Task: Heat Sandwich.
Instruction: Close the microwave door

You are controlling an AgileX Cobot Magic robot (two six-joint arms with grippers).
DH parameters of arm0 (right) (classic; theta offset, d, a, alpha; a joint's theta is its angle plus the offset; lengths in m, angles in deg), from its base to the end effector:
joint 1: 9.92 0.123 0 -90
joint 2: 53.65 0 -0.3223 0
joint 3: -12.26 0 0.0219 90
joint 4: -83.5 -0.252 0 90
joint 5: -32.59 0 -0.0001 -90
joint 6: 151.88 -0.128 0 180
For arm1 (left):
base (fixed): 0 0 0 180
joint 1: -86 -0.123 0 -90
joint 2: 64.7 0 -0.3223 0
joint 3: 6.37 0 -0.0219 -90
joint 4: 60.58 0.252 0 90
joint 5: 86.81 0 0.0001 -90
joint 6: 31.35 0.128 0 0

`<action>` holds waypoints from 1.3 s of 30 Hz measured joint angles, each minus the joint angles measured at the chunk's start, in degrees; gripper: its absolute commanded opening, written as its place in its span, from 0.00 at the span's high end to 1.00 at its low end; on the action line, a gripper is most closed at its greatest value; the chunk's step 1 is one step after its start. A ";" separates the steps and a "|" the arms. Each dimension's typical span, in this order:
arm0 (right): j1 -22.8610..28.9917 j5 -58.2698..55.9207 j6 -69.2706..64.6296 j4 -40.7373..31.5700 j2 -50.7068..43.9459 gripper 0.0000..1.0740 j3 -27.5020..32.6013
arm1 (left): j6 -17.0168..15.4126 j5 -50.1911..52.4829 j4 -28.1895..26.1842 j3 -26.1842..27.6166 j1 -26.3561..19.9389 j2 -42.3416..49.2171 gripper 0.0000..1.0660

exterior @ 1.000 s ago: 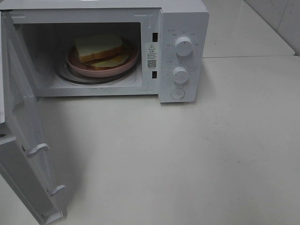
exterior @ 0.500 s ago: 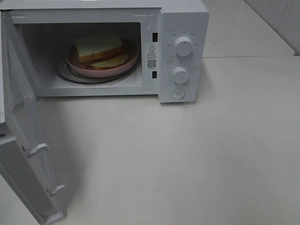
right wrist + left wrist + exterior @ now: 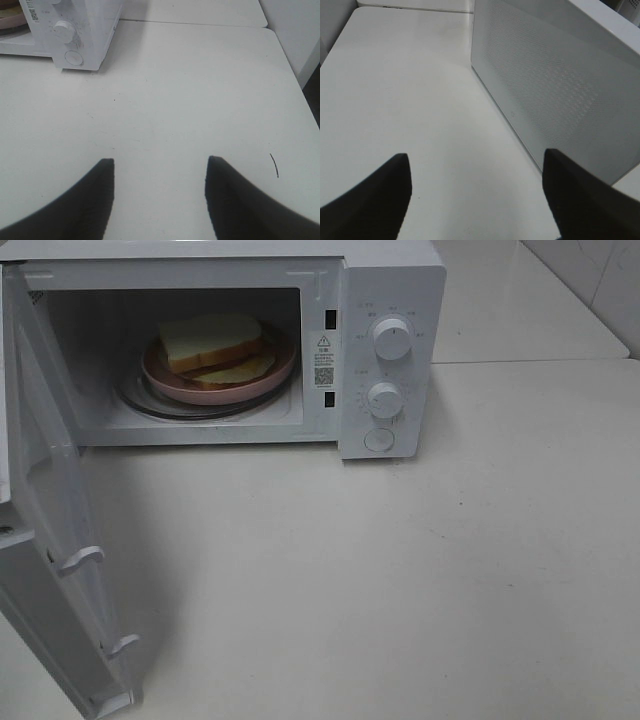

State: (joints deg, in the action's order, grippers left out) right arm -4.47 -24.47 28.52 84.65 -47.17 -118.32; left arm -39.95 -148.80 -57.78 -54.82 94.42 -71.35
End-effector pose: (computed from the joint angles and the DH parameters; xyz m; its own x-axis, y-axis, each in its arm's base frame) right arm -0.0058 -0.0027 0.2688 -0.3868 -0.0549 -0.9205 -0.0865 0.9960 -0.0230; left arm -0.0112 0.0072 0.2642 -0.4601 -0.0599 -0.8858 0.0504 0.9943 -0.0934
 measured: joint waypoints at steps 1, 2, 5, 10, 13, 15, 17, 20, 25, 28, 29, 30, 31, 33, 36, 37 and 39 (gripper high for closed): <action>0.00 0.00 0.00 0.00 0.00 0.49 0.00 | 0.00 0.00 0.00 0.00 0.00 0.00 0.34; 0.00 0.00 0.00 0.00 -0.06 0.49 0.00 | 0.00 0.00 0.00 0.00 0.00 0.00 0.34; 0.00 0.00 0.00 0.00 -0.06 0.49 0.00 | 0.00 0.00 0.00 0.00 0.00 0.00 0.34; 0.00 0.00 0.00 0.00 -0.06 0.49 0.00 | 0.00 0.00 0.00 0.00 0.00 0.00 0.34; 0.00 0.00 0.00 0.00 -0.06 0.49 0.00 | 0.00 0.00 0.00 0.00 0.00 0.00 0.34; 0.00 0.00 0.00 0.00 -0.06 0.49 0.00 | 0.00 0.00 0.00 0.00 0.00 0.00 0.34; 0.00 0.00 0.00 0.00 -0.06 0.49 0.00 | 0.00 0.00 0.00 0.00 0.00 0.00 0.34; 0.00 0.00 0.00 0.00 -0.06 0.49 0.00 | 0.00 0.00 0.00 0.00 0.00 0.00 0.34; 0.00 0.00 0.00 0.00 -0.06 0.49 0.00 | 0.00 0.00 0.00 0.00 0.00 0.00 0.34; 0.00 0.00 0.00 0.00 -0.06 0.49 0.00 | 0.00 0.00 0.00 0.00 0.00 0.00 0.34; 0.00 0.00 0.00 0.00 -0.06 0.49 0.00 | 0.00 0.00 0.00 0.00 0.00 0.00 0.34; 0.00 0.00 0.00 0.00 -0.06 0.49 0.00 | 0.00 0.00 0.00 0.00 0.00 0.00 0.34; 0.00 0.00 0.00 0.00 -0.06 0.49 0.00 | 0.00 0.00 0.00 0.00 0.00 0.00 0.34; 0.00 0.00 0.00 0.00 -0.06 0.49 0.00 | 0.00 0.00 0.00 0.00 0.00 0.00 0.34; 0.00 0.00 0.00 0.00 -0.06 0.49 0.00 | 0.00 0.00 0.00 0.00 0.00 0.00 0.34; 0.00 0.00 0.00 0.00 -0.06 0.49 0.00 | 0.00 0.00 0.00 0.00 0.00 0.00 0.34; 0.00 0.00 0.00 0.00 -0.06 0.49 0.00 | 0.00 0.00 0.00 0.00 0.00 0.00 0.34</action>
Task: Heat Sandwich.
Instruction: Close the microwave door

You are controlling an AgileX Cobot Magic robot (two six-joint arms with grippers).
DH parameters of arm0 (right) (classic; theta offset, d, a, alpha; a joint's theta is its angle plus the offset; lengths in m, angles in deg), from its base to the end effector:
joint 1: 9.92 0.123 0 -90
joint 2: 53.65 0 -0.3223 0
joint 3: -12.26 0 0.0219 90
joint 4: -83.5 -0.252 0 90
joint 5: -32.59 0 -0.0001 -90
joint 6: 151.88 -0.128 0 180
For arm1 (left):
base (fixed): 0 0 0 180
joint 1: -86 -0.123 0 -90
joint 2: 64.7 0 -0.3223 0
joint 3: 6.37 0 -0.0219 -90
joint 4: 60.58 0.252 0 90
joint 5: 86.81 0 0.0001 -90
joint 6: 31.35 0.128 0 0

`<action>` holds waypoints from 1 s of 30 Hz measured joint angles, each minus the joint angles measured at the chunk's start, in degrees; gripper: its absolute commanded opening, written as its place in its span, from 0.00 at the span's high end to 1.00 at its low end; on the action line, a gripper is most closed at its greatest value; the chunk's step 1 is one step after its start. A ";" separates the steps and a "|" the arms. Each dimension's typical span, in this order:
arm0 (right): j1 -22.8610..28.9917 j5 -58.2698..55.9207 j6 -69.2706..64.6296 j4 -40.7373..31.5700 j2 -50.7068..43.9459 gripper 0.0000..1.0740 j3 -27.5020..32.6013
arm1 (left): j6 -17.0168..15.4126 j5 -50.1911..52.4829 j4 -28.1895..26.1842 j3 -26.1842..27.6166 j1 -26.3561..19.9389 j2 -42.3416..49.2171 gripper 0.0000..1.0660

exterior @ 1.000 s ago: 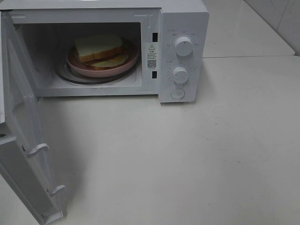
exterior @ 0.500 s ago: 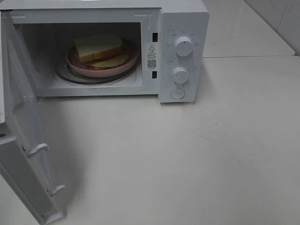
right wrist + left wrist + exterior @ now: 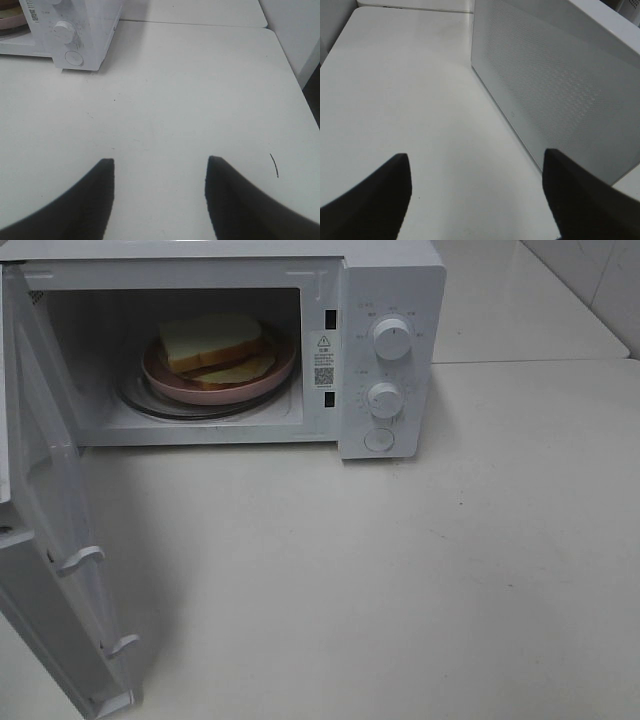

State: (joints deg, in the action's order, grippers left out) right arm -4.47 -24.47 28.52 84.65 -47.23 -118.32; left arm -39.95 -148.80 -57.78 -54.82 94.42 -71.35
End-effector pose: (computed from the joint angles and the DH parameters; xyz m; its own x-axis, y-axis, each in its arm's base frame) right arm -0.0060 -0.0027 0.2688 -0.3858 -0.0548 -0.9210 -0.0864 0.9960 -0.0230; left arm -0.0112 0.0072 0.2642 -0.4601 -0.0599 -0.8858 0.0504 0.9943 -0.0934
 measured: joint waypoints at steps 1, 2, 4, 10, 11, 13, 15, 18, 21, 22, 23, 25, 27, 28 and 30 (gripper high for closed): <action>0.00 0.00 0.00 0.00 0.00 0.49 0.00 | 0.00 0.00 0.00 0.00 0.00 0.00 0.34; 0.00 0.00 0.00 0.00 0.00 0.49 0.00 | 0.00 0.00 0.00 0.00 0.00 0.00 0.34; 0.00 0.00 0.00 0.00 0.00 0.49 0.00 | 0.00 0.00 0.00 0.00 0.00 0.00 0.34; 0.00 0.00 0.00 0.00 0.00 0.49 0.00 | 0.00 0.00 0.00 0.00 0.00 0.00 0.34; 0.00 0.00 0.00 0.00 0.00 0.49 0.00 | 0.00 0.00 0.00 0.00 0.00 0.00 0.34; 0.00 0.00 0.00 0.00 0.00 0.49 0.00 | 0.00 0.00 0.00 0.00 0.00 0.00 0.34; 0.00 0.00 0.00 0.00 0.00 0.49 0.00 | 0.00 0.00 0.00 0.00 0.00 0.00 0.34; 0.00 0.00 0.00 0.00 0.00 0.49 0.00 | 0.00 0.00 0.00 0.00 0.00 0.00 0.34; 0.00 0.00 0.00 0.00 0.00 0.49 0.00 | 0.00 0.00 0.00 0.00 0.00 0.00 0.34; 0.00 0.00 0.00 0.00 0.00 0.49 0.00 | 0.00 0.00 0.00 0.00 0.00 0.00 0.34; 0.00 0.00 0.00 0.00 0.00 0.49 0.00 | 0.00 0.00 0.00 0.00 0.00 0.00 0.34; 0.00 0.00 0.00 0.00 0.00 0.49 0.00 | 0.00 0.00 0.00 0.00 0.00 0.00 0.34; 0.00 0.00 0.00 0.00 0.00 0.49 0.00 | 0.00 0.00 0.34 0.00 0.00 0.00 0.34; 0.00 0.00 0.00 0.00 0.00 0.49 0.00 | 0.00 0.00 0.97 0.00 0.00 0.00 0.34; 0.00 0.00 0.00 0.00 0.00 0.49 0.00 | 0.00 0.00 1.60 0.00 0.00 0.00 0.34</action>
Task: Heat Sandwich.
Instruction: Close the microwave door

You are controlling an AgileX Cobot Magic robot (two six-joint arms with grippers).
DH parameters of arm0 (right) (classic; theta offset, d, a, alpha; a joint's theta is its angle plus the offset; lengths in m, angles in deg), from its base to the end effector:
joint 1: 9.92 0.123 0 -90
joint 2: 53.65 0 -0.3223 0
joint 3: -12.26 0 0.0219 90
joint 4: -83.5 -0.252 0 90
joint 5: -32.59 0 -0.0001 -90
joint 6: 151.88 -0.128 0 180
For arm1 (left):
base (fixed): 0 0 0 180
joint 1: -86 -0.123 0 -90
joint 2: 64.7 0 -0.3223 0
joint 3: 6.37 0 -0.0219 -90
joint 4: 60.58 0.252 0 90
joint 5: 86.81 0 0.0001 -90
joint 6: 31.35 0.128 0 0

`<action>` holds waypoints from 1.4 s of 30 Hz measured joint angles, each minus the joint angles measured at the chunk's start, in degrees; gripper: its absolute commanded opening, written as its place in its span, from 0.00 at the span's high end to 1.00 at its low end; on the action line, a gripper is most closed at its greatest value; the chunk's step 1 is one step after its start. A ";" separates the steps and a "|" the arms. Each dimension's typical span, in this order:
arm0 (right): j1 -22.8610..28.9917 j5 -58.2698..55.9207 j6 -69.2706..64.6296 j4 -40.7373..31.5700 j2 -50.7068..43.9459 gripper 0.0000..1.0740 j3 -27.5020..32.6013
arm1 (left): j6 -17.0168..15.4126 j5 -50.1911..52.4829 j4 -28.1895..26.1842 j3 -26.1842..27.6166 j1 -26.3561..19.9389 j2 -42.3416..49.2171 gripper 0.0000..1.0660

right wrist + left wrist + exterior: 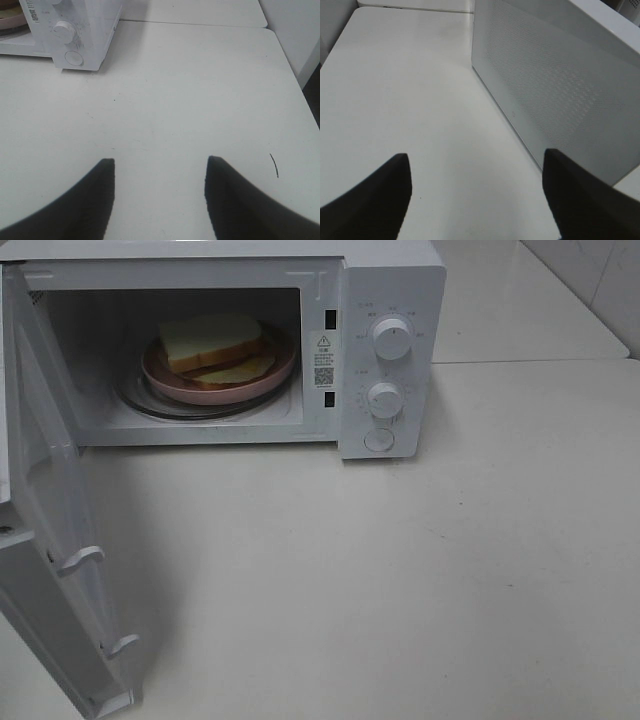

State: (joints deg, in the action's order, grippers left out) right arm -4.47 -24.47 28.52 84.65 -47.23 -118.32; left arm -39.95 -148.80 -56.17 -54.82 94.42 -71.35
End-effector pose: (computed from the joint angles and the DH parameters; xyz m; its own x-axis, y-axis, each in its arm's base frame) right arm -0.0060 -0.0027 0.2688 -0.3858 -0.0548 -0.9210 -0.0864 0.9960 -0.0230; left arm -0.0109 0.0104 0.2644 -0.4563 -0.0471 -0.8886 0.0346 0.9969 -0.0706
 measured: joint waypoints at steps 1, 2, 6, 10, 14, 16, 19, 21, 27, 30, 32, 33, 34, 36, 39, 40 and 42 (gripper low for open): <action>0.00 0.00 0.00 0.00 0.00 0.49 0.00 | 0.00 0.00 0.92 0.00 0.00 0.00 0.34; 0.00 0.00 0.00 0.00 0.00 0.49 0.00 | 0.00 0.00 2.29 0.00 0.00 0.00 0.34; 0.00 0.00 0.00 0.00 0.00 0.49 0.00 | 0.06 0.00 2.98 0.00 0.00 0.00 0.34; 0.00 0.00 0.00 0.00 0.00 0.49 0.00 | 0.23 0.00 3.09 0.00 0.00 0.00 0.34; 0.00 0.00 0.00 0.00 0.00 0.49 0.00 | 0.23 0.00 3.09 0.00 0.00 0.00 0.34; 0.00 0.00 0.00 0.00 0.00 0.49 0.00 | 0.23 0.00 3.09 0.00 0.00 0.00 0.34; 0.00 0.00 0.00 0.00 0.00 0.49 0.00 | 0.23 0.00 3.09 0.00 0.00 0.00 0.34; 0.00 0.00 -0.06 0.00 0.00 0.50 0.00 | 0.23 0.00 3.09 0.00 0.00 0.00 0.34; 0.00 0.00 -0.06 0.00 0.00 0.50 0.00 | 0.23 0.00 3.09 0.00 0.00 0.00 0.35; 0.00 0.00 -0.06 0.00 0.00 0.50 0.00 | 0.23 0.00 3.15 0.00 0.00 0.00 0.35; 0.00 0.00 -0.06 0.00 0.00 0.50 0.00 | 0.23 0.00 3.27 0.00 0.00 0.00 0.35; 0.00 0.00 -0.06 0.00 0.00 0.50 0.00 | 0.23 0.00 3.27 0.00 0.00 0.00 0.35; 0.00 0.00 -0.06 0.00 0.00 0.50 0.00 | 0.23 0.00 3.27 0.00 0.00 0.00 0.35; 0.00 0.00 -0.06 0.00 0.00 0.50 0.00 | 0.11 0.00 3.50 0.00 0.00 0.00 0.35; 0.00 0.00 -0.06 0.00 0.00 0.50 0.00 | 0.11 0.57 3.50 0.29 0.00 0.00 0.35; 0.00 0.00 -0.06 0.00 0.00 0.50 0.00 | 0.06 1.49 3.55 0.57 0.00 0.00 0.35; 0.00 0.00 -0.06 0.00 0.00 0.50 0.00 | 0.06 2.86 3.72 0.80 0.00 -0.23 0.35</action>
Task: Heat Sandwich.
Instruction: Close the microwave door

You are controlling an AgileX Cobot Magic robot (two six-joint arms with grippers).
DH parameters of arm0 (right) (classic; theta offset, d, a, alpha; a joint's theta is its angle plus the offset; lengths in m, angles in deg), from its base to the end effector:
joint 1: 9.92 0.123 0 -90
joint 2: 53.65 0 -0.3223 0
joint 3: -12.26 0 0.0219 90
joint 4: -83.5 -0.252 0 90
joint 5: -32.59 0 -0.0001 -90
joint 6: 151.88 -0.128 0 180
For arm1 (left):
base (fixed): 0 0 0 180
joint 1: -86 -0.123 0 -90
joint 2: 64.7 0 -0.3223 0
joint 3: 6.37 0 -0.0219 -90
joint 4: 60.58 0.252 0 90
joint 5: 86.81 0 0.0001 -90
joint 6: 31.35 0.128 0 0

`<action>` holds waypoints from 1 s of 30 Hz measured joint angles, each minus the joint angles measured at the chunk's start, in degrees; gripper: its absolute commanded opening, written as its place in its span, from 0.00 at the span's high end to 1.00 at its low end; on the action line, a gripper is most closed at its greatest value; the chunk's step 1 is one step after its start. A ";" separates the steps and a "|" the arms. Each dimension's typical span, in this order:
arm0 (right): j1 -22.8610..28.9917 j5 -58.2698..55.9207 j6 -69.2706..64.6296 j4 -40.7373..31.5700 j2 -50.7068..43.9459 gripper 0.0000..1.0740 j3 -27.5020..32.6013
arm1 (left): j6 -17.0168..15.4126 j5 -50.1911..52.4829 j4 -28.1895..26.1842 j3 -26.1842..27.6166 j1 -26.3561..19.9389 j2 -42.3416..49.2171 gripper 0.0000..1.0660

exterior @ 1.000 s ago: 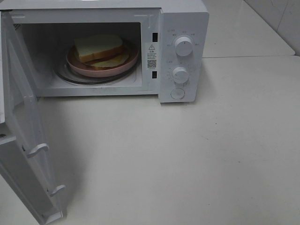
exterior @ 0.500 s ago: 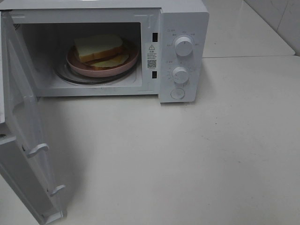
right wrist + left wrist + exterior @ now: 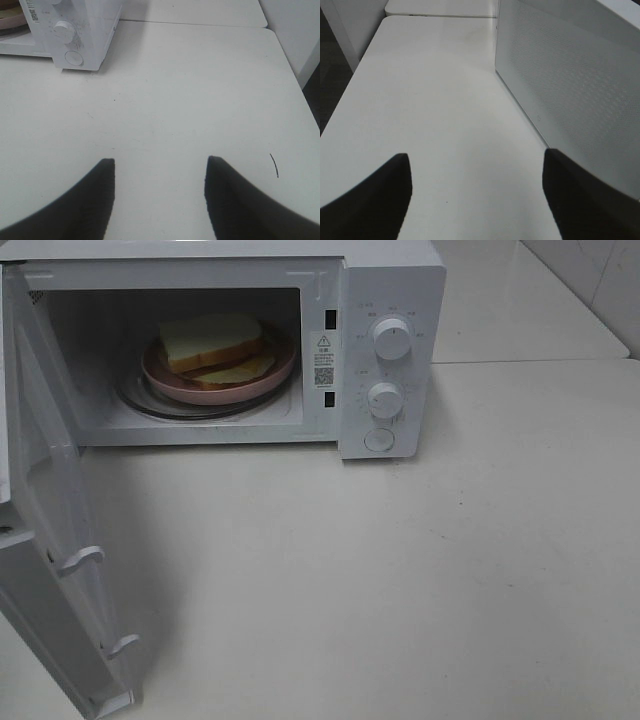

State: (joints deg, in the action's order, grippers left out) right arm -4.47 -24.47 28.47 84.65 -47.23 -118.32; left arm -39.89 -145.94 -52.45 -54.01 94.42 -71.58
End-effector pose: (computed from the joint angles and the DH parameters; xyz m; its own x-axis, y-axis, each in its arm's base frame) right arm -0.0060 -0.0027 0.2688 -0.3859 -0.0539 -0.9210 -0.0861 0.9960 -0.0222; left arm -0.0085 0.0170 0.2752 -0.3943 -0.0177 -0.9188 0.0053 0.9998 -0.0215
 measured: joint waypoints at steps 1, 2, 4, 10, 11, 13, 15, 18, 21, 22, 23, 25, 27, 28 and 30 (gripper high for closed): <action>0.00 0.00 0.00 0.00 0.00 0.50 0.00 | 0.00 1.20 0.17 0.06 0.00 -0.40 0.35; 0.00 0.00 0.00 0.00 0.00 0.50 0.00 | 0.00 3.90 0.40 0.17 0.00 -2.12 0.35; 0.00 0.00 0.00 0.00 0.00 0.50 0.00 | 0.00 6.82 0.57 0.17 0.00 -4.58 0.35; 0.00 0.00 0.00 0.00 0.00 0.50 0.00 | 0.00 19.60 0.97 -0.92 0.00 -15.53 0.42; 0.00 0.00 0.00 0.00 0.00 0.50 0.00 | 0.00 21.60 1.09 -1.15 0.00 -17.70 0.48; 0.00 0.00 0.00 0.00 0.00 0.50 0.00 | 0.00 24.98 1.32 -1.43 0.00 -21.54 0.56; 0.00 0.00 0.00 0.00 0.00 0.50 0.00 | 0.00 28.36 1.32 -1.49 0.00 -25.10 0.60; 0.00 0.00 0.00 0.00 0.00 0.50 0.00 | 0.00 33.86 1.38 -1.49 0.00 -32.09 0.81; 0.00 0.00 0.00 0.00 0.00 0.50 0.00 | 0.00 36.15 1.43 -1.55 0.00 -34.66 0.97; 0.00 0.00 0.00 0.00 0.00 0.50 0.00 | 0.00 37.07 1.49 -1.60 0.00 -35.75 1.00; 0.00 0.00 0.00 0.00 0.00 0.50 0.00 | 0.00 38.56 1.78 -1.60 0.00 -38.16 1.00; 0.00 0.00 0.00 0.00 0.00 0.50 0.00 | 0.00 39.48 1.83 -1.60 0.00 -39.13 1.00; 0.00 0.00 0.00 0.00 0.00 0.50 0.00 | 0.00 42.06 1.95 -1.60 0.00 -41.65 1.00; 0.00 0.00 0.00 0.00 0.00 0.50 0.00 | 0.00 42.06 1.95 -1.60 0.00 -41.65 1.00; 0.00 0.00 0.00 0.00 0.00 0.50 0.00 | 0.00 43.89 2.01 -1.60 0.00 -42.91 1.00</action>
State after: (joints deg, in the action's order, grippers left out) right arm -4.47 -24.47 28.47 84.65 -47.23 -118.32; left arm -39.89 -102.05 -50.44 -55.62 94.42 -114.50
